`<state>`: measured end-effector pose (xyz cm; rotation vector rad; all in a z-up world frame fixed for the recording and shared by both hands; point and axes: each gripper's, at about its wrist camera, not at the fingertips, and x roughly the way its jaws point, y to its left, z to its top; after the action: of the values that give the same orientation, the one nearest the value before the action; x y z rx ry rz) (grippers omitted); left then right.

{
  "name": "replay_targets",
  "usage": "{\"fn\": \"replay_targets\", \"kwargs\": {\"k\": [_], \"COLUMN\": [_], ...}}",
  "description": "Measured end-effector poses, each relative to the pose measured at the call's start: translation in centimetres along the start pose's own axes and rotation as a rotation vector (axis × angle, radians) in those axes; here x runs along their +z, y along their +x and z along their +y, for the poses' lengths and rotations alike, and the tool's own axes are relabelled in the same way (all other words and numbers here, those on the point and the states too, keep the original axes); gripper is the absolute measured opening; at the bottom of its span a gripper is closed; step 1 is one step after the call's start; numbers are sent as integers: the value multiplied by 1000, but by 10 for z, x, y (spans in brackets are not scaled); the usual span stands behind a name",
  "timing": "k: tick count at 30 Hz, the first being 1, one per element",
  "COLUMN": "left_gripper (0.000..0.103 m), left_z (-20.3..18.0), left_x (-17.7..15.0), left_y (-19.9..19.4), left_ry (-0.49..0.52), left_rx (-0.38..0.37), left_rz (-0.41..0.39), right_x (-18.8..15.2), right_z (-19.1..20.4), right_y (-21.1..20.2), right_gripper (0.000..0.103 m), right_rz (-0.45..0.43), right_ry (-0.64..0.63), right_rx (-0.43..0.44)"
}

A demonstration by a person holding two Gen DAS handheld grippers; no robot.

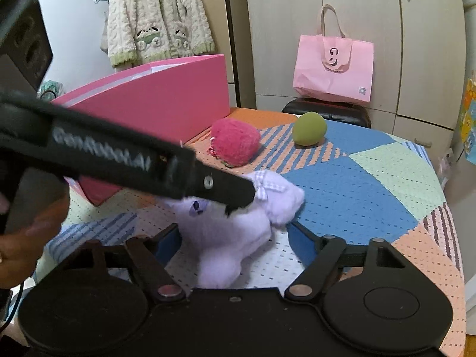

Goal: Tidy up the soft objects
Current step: 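Grasp the lavender plush toy with both grippers together, then lift the plush toy with both grippers and carry it over the shoebox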

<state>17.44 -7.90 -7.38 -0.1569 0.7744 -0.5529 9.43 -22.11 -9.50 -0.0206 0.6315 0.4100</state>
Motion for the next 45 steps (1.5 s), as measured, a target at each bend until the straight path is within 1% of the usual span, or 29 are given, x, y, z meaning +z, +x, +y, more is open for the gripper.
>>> {"fn": "replay_targets", "kwargs": {"k": [2, 5, 7, 9, 12, 15, 18, 24, 31, 35, 38, 45], "left_gripper": [60, 62, 64, 64, 63, 63, 62, 62, 60, 59, 59, 59], "left_z": [2, 3, 5, 5, 1, -9, -19, -28, -26, -20, -13, 10], "left_x": [-2, -2, -3, -4, -6, -9, -9, -11, -17, -18, -17, -13], "left_y": [0, 3, 6, 5, 3, 0, -5, -20, -43, -58, -68, -93], "left_ry": [0, 6, -2, -5, 19, 84, 155, 236, 261, 248, 228, 129], "left_rx": [-9, -25, -41, -39, -28, 0, 16, 7, -6, -31, -53, -116], "left_rz": [2, 22, 45, 48, 48, 50, 70, 124, 151, 178, 196, 230], "right_x": [-1, -3, -4, -4, -5, -6, -7, -7, -8, -2, 5, 21], "right_z": [4, 11, 15, 16, 16, 20, 22, 25, 35, 45, 49, 66], "right_y": [0, 3, 4, 3, 2, 0, -4, -16, -26, -32, -34, -39], "right_gripper": [78, 75, 66, 65, 64, 63, 63, 62, 62, 62, 63, 62], "right_rz": [-8, -15, -22, -25, -32, -35, -27, 5, 23, 60, 114, 181], "right_ry": [-17, -59, -71, -67, -48, -47, -31, -2, 4, 11, 46, 29], "right_rx": [-4, -35, -29, -27, -24, -35, -35, 3, 43, 63, 102, 170]}}
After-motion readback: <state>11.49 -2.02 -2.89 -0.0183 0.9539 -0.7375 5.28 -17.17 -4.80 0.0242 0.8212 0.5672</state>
